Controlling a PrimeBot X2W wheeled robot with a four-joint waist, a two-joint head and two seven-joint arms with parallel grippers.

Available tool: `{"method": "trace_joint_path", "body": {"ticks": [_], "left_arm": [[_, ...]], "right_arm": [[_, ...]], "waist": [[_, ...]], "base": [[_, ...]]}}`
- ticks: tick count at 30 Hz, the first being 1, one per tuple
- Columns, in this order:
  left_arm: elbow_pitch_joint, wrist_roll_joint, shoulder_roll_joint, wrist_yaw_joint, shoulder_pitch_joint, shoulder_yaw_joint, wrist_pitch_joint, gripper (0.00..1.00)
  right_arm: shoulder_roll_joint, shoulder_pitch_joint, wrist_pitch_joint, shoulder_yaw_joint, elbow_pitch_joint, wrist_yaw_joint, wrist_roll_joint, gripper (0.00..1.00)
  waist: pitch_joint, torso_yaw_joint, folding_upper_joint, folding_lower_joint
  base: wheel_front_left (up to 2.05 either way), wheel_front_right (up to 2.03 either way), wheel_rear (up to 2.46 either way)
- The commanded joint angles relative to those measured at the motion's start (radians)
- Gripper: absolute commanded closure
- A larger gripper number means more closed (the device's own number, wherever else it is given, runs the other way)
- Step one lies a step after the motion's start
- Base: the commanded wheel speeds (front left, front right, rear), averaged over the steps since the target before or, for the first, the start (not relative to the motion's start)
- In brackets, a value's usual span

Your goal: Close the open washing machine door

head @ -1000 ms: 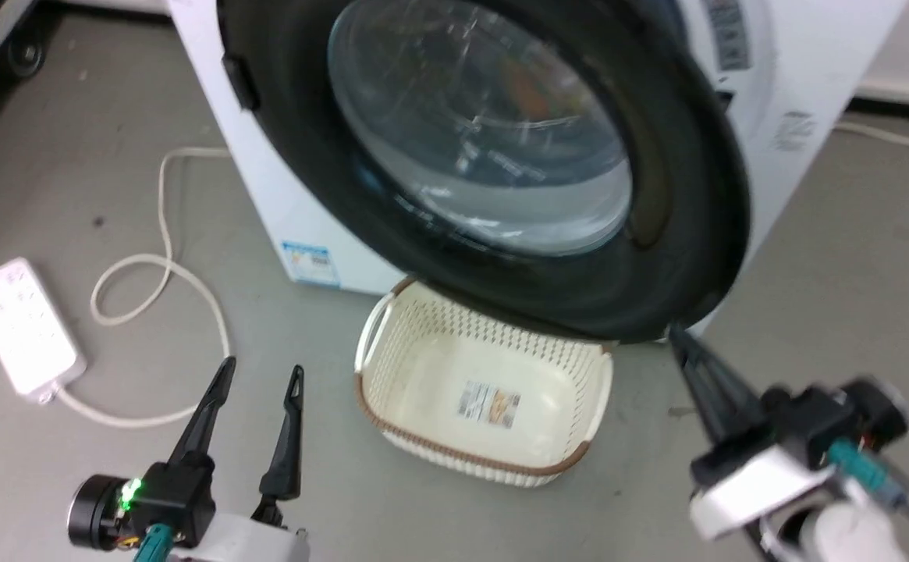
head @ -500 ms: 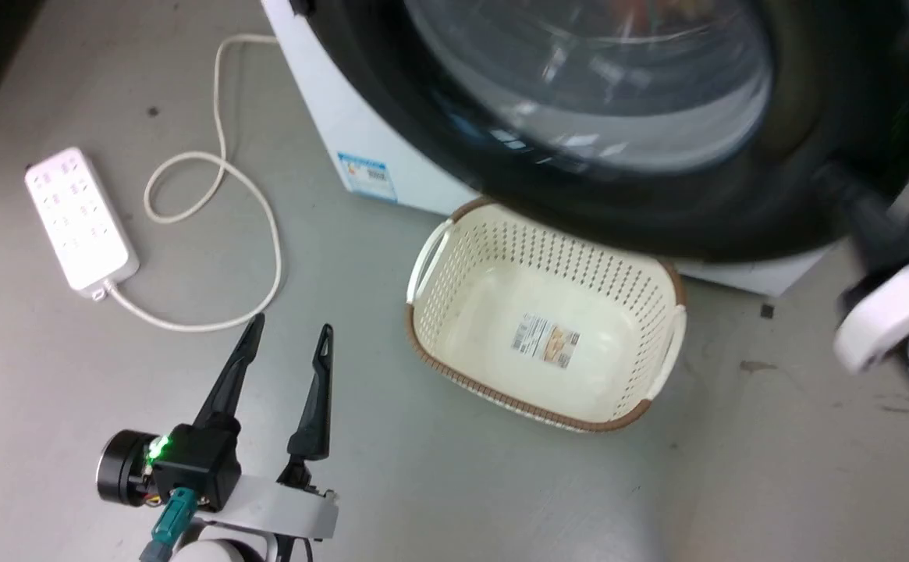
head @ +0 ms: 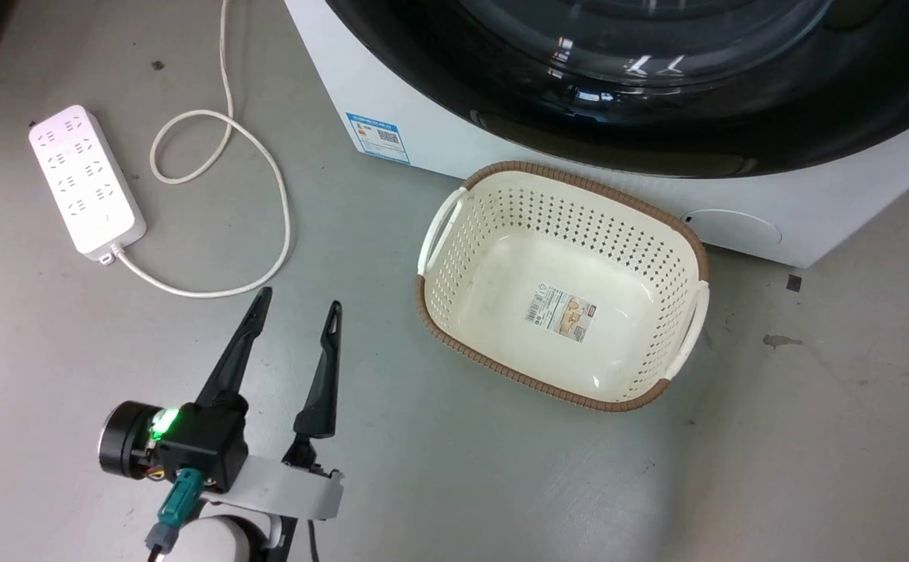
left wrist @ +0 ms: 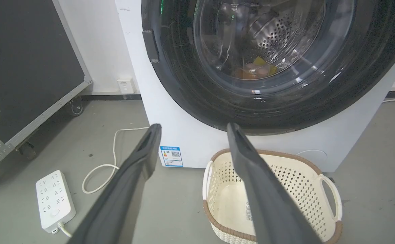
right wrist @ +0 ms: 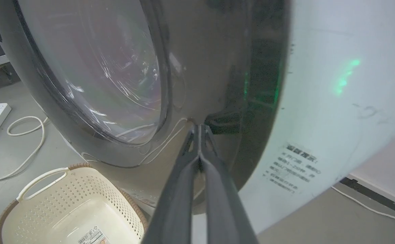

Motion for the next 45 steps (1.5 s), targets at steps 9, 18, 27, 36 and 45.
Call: {"method": "trace_joint_path", "body": {"ticks": [9, 18, 27, 36, 45], "left_arm": [[0.018, 0.014, -0.014, -0.01, 0.006, 0.013, -0.005, 0.0], [0.057, 0.0, 0.001, -0.021, 0.072, 0.028, -0.005, 0.0], [0.065, -0.03, 0.009, -0.008, 0.135, 0.049, 0.002, 0.0], [0.064, -0.049, 0.013, -0.001, 0.175, 0.052, 0.003, 0.0], [0.069, -0.056, 0.011, -0.007, 0.176, 0.043, 0.007, 1.0]], "right_arm": [[0.039, 0.01, -0.114, -0.003, 0.073, -0.012, 0.004, 0.0], [0.112, 0.262, -0.218, 0.0, -0.052, -0.012, -0.022, 0.0], [0.274, 0.574, -0.229, -0.126, -0.322, -0.012, -0.081, 0.0], [0.382, 0.827, -0.23, -0.147, -0.501, -0.012, -0.18, 0.0], [0.383, 0.843, -0.226, -0.12, -0.494, -0.011, -0.167, 1.0]], "waist": [[-0.084, -0.029, -0.0001, 0.0], [-0.249, -0.096, -0.0001, 0.0], [-0.328, -0.153, -0.0001, 0.0], [-0.363, -0.189, -0.0001, 0.0], [-0.364, -0.195, -0.0001, 0.0]], "base": [[0.0, 0.0, 0.0], [0.0, 0.0, 0.0], [0.0, 0.0, 0.0], [0.0, 0.0, 0.0], [0.0, 0.0, 0.0]]}}
